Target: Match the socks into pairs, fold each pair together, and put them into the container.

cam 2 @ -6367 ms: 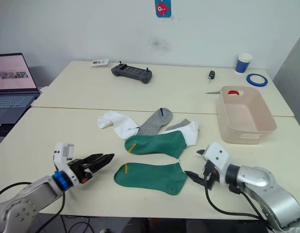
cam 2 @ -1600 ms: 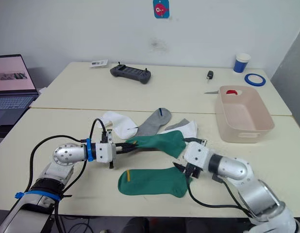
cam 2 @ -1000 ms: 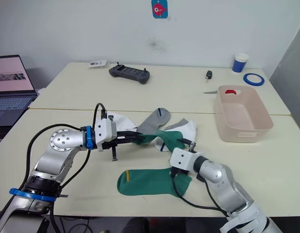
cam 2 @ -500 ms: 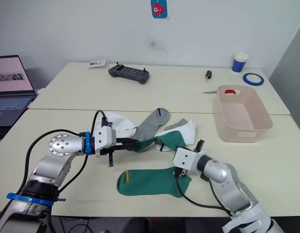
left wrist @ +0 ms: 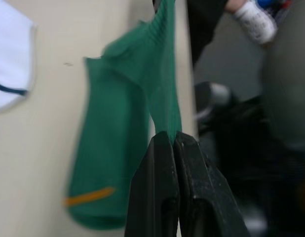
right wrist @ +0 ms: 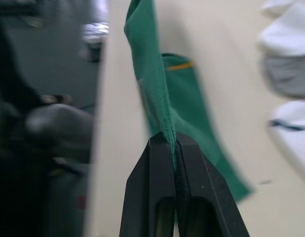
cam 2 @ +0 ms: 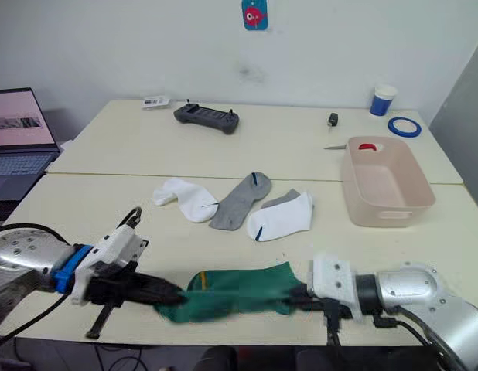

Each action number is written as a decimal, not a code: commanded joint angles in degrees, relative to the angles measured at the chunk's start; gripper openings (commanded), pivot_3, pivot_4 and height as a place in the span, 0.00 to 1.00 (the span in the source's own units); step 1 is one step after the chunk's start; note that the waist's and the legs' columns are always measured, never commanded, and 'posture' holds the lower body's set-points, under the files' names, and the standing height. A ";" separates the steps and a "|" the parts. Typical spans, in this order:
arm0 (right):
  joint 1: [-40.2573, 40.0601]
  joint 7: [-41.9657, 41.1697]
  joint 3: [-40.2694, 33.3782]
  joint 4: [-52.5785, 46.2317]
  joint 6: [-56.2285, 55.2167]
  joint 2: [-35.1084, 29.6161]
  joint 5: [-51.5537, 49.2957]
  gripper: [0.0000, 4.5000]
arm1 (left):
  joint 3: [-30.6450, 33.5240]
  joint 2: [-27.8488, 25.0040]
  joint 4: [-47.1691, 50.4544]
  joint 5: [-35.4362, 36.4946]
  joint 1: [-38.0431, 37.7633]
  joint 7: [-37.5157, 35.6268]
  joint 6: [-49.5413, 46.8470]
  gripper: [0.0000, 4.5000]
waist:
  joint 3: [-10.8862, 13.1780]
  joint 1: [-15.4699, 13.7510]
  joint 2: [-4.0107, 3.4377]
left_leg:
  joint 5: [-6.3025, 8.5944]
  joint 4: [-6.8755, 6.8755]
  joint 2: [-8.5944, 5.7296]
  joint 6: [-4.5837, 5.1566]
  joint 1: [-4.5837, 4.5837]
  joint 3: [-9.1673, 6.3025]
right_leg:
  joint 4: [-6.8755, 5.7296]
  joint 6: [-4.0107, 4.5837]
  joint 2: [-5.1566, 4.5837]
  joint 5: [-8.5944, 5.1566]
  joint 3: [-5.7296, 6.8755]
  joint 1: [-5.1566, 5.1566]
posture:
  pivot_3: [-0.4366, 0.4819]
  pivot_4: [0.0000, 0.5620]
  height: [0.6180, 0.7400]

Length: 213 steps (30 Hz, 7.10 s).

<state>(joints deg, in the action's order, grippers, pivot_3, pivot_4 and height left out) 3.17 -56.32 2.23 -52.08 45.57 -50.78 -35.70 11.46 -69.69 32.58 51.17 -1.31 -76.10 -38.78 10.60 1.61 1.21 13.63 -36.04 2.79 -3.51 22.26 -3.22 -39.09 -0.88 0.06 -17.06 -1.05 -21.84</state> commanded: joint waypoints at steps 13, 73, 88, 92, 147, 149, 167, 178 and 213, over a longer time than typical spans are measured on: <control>11.57 7.96 14.02 15.88 9.23 0.75 3.99 0.01 | -19.77 12.78 -18.08 -19.00 9.26 6.67 1.01 0.00 | 0.01 -0.11 0.08 | 0.00 -0.04 -0.15 0.00 0.07 0.19 | 0.10 -0.04 -0.07 0.05 -0.15 -0.09 | 0.48 0.27 1.00; 18.20 4.63 4.32 22.99 1.86 5.19 8.09 0.84 | -12.18 19.68 -30.26 -25.76 22.71 4.33 0.29 0.53 | 0.02 0.18 0.06 | -0.09 -0.08 -0.01 0.21 0.41 -0.03 | -0.33 0.04 0.16 0.02 -0.03 -0.52 | 0.48 0.27 1.00; 5.41 16.56 13.07 14.32 -0.95 14.47 12.71 0.01 | -17.12 23.32 -12.72 -24.49 11.97 11.96 0.81 0.00 | 0.01 0.06 0.06 | -0.11 -0.10 -0.07 0.17 0.28 0.01 | -0.35 0.04 0.08 0.04 -0.10 -0.41 | 0.48 0.27 1.00; 1.29 17.24 15.56 15.56 -1.99 13.51 15.39 0.01 | -20.93 24.58 -18.60 -30.15 9.94 13.72 6.54 0.00 | 0.00 0.05 0.05 | -0.12 -0.09 -0.06 0.17 0.20 0.02 | -0.38 0.09 0.11 0.08 -0.12 -0.38 | 0.48 0.27 1.00; 5.98 9.73 15.11 19.72 -12.23 13.52 19.01 0.01 | -16.16 23.14 -8.67 -27.76 7.92 16.43 10.29 0.00 | -0.18 0.20 0.11 | -0.10 0.04 0.00 0.18 -0.24 0.13 | 0.02 0.05 0.12 0.12 -0.20 0.10 | 0.48 0.27 1.00; 8.43 9.64 19.06 21.93 -12.00 15.23 21.08 0.01 | -17.45 22.42 -8.21 -27.97 7.65 15.38 9.74 0.00 | -0.18 0.21 0.10 | -0.10 0.06 0.00 0.18 -0.22 0.13 | 0.05 0.05 0.13 0.11 -0.21 0.08 | 0.48 0.27 1.00; 0.70 7.65 16.47 23.73 -14.88 6.65 23.57 0.01 | -19.79 23.54 -16.76 -37.83 2.56 19.13 19.64 0.00 | -0.26 -0.09 0.13 | -0.09 0.09 -0.05 0.19 -0.35 0.15 | 0.08 0.13 0.01 0.03 -0.17 0.20 | 0.48 0.27 1.00; -5.94 14.37 3.17 13.77 -11.64 10.69 16.90 0.01 | -19.05 26.54 -13.74 -31.85 9.07 18.22 15.85 0.00 | -0.18 -0.06 0.13 | -0.09 0.09 -0.06 0.19 -0.13 0.14 | 0.09 0.06 0.03 0.06 -0.15 0.06 | 0.48 0.27 1.00; -11.04 22.56 7.10 19.65 -16.26 18.89 22.35 0.00 | -19.33 29.80 -17.64 -33.54 9.45 19.41 18.94 0.00 | -0.28 0.05 0.18 | -0.09 0.16 -0.06 0.19 -0.23 0.18 | 0.09 0.12 0.01 0.03 -0.20 0.08 | 0.48 0.27 1.00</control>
<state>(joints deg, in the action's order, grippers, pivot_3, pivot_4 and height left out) -9.43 -33.15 12.07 -32.20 29.94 -31.31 -12.67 -9.09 -40.43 12.16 16.25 7.14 -56.88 -19.65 10.32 1.67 1.38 13.54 -35.88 2.73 -3.33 22.04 -3.05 -38.99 -0.76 0.07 -17.03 -1.25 -21.76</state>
